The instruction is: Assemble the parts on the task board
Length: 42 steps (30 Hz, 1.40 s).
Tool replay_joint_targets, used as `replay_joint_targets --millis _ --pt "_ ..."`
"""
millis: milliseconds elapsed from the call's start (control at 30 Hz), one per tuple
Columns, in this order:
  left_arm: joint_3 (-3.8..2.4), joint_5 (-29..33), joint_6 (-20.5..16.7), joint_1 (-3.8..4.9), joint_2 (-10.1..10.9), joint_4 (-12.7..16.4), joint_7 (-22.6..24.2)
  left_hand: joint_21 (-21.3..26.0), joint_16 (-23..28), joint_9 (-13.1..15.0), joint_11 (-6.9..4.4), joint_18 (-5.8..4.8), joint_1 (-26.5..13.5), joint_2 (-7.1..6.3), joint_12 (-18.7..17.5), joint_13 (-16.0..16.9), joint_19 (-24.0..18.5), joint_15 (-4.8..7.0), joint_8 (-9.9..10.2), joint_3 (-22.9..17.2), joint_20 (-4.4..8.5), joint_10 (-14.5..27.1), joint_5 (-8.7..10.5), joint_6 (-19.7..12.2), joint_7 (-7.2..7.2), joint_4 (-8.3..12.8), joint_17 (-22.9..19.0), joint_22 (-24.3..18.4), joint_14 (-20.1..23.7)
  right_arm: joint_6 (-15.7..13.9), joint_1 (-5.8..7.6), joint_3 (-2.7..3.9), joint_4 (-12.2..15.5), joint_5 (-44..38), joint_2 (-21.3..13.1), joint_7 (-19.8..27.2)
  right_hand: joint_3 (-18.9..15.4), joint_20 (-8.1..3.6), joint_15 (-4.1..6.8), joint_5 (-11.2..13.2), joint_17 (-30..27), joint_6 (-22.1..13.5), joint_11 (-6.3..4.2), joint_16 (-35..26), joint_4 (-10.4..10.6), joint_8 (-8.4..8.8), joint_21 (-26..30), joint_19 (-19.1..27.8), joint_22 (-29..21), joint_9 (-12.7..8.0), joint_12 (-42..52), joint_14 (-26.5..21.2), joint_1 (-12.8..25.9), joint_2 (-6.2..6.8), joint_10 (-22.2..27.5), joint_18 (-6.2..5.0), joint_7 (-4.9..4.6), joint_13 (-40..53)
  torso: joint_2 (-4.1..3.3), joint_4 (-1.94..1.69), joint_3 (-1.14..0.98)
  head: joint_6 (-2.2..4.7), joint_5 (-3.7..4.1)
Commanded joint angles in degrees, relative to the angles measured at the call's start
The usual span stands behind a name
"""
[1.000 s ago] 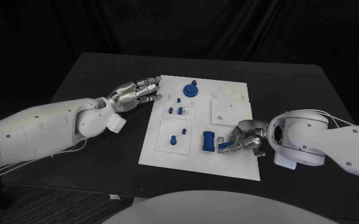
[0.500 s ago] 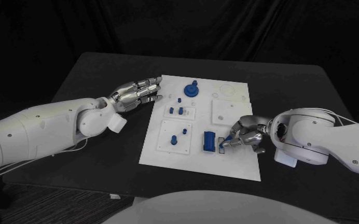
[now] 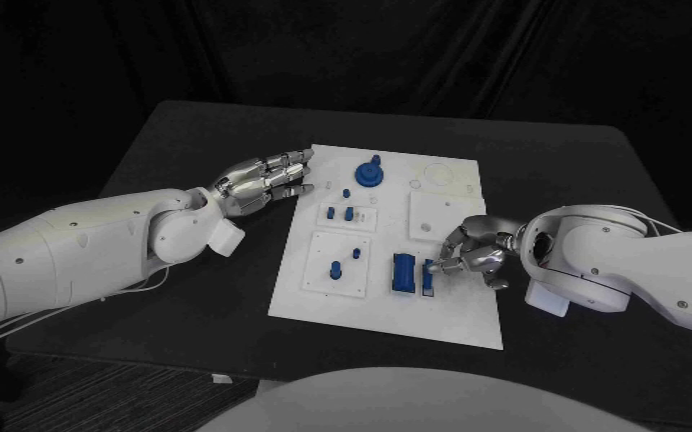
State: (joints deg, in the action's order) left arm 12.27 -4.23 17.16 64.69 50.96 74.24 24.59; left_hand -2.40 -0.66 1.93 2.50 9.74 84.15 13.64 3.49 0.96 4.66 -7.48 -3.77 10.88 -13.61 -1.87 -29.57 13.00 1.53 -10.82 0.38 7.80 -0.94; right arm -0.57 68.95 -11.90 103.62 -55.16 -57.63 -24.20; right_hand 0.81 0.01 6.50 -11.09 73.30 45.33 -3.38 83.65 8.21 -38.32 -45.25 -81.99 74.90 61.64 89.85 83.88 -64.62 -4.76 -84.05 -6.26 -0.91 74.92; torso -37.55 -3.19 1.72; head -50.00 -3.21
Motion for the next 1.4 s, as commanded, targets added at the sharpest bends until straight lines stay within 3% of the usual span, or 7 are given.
replay_joint_targets --millis 33,300,500,633,967,1167,1400 --pt "-0.05 0.2 0.8 -0.09 -0.1 0.1 0.3 -0.3 -0.4 0.1 0.54 0.17 0.1 0.47 0.4 0.1 0.3 -0.42 -0.2 -0.1 0.03 0.0 -0.30 0.0 -0.01 0.3 0.1 0.0 0.0 0.1 0.09 0.01 -0.3 0.7 0.3 -0.3 0.1 -0.12 -0.01 -0.2 -0.1 -0.6 0.28 -0.2 0.0 0.33 0.5 0.2 4.9 -0.1 0.1 3.3 -0.4 0.06 -6.0 -1.20 -0.07 15.1 -0.01 0.01 -0.01 0.00 0.05" --pt "-0.05 0.2 0.8 -0.10 -0.1 0.1 0.3 -0.3 -0.4 0.1 0.53 0.17 0.1 0.49 0.4 0.1 0.3 -0.43 -0.3 -0.1 0.02 0.0 -0.28 0.1 0.05 0.3 0.1 0.0 0.0 -1.0 0.10 0.01 -0.8 0.7 0.6 0.4 0.5 0.01 -0.14 -1.5 0.0 -0.7 0.40 -0.1 0.1 0.57 0.9 0.4 4.8 -0.2 0.1 3.3 -0.9 -0.47 -6.0 -1.26 -0.14 15.1 0.00 0.01 -0.01 0.00 -0.03" --pt "-0.05 0.2 0.9 -0.10 -0.1 0.1 0.2 -0.3 -0.4 0.1 0.53 0.17 0.1 0.49 0.4 0.1 0.3 -0.43 -0.3 -0.1 0.02 0.0 -0.28 0.1 0.05 0.3 0.1 0.0 0.0 -6.9 0.10 0.01 0.0 -0.8 -0.2 5.3 2.4 0.11 -0.24 -7.6 1.7 -1.6 0.60 0.6 -0.7 3.31 0.1 0.2 5.2 -2.7 0.1 3.6 -3.5 -0.68 -6.0 -1.10 -0.46 15.1 -0.01 0.01 -0.01 0.00 0.01" --pt "-0.05 0.2 0.9 -0.11 -0.1 0.0 0.2 -0.3 -0.4 0.1 0.53 0.17 0.1 0.49 0.4 0.1 0.3 -0.43 -0.3 -0.1 0.02 0.0 -0.28 0.1 0.05 0.3 0.1 0.0 0.0 -9.7 0.10 0.01 0.4 -2.0 -0.7 7.7 2.2 0.22 -0.38 -6.3 3.0 0.2 0.67 1.1 0.6 3.78 -1.2 -0.2 5.5 -4.1 0.1 3.8 -2.7 -0.42 -6.0 -0.93 -0.47 15.1 -0.01 0.01 -0.01 0.00 0.11" --pt "-0.05 0.2 1.0 -0.18 -0.2 0.0 0.2 -0.3 -0.4 0.1 0.53 0.17 0.1 0.49 0.4 0.1 0.3 -0.43 -0.3 -0.1 0.02 0.0 -0.28 0.1 0.05 0.3 0.1 0.0 0.0 -6.4 0.08 0.01 -0.1 -2.6 -0.5 5.5 0.4 -0.33 0.39 -0.4 3.6 5.7 -0.36 1.4 6.6 0.17 -1.6 -0.3 5.5 -3.2 0.1 3.8 0.8 -1.26 -6.0 -0.96 0.84 15.1 0.00 0.02 -0.01 0.00 0.15" --pt "-0.05 0.2 1.1 -0.22 -0.3 -0.1 0.2 -0.3 -0.4 0.1 0.53 0.17 0.1 0.49 0.4 0.1 0.3 -0.43 -0.3 -0.1 0.02 0.0 -0.28 0.1 0.05 0.3 0.1 0.0 0.0 -4.2 0.02 0.00 -0.6 -2.6 0.0 1.5 1.4 -0.96 1.07 -1.8 4.5 5.9 -1.18 1.8 5.4 -3.22 -3.4 -0.8 5.9 0.3 0.1 4.0 -1.6 -1.83 -6.0 -0.71 1.77 15.1 -0.01 0.01 -0.01 0.00 0.20" --pt "-0.05 0.2 1.3 -0.27 -0.4 -0.1 0.2 -0.3 -0.4 0.1 0.49 0.18 0.0 0.55 0.4 0.1 0.4 -0.44 -0.3 -0.2 0.00 0.0 -0.29 0.1 0.16 0.4 0.1 0.0 0.0 -1.7 -0.09 0.00 -1.1 -2.6 0.5 -1.4 1.2 -1.75 1.88 -1.1 4.6 22.6 -2.21 2.0 3.8 -28.01 -4.6 -1.0 6.1 17.2 0.1 4.1 -2.2 -0.92 -6.0 -0.56 2.95 15.1 -0.02 0.01 -0.01 0.00 0.25"
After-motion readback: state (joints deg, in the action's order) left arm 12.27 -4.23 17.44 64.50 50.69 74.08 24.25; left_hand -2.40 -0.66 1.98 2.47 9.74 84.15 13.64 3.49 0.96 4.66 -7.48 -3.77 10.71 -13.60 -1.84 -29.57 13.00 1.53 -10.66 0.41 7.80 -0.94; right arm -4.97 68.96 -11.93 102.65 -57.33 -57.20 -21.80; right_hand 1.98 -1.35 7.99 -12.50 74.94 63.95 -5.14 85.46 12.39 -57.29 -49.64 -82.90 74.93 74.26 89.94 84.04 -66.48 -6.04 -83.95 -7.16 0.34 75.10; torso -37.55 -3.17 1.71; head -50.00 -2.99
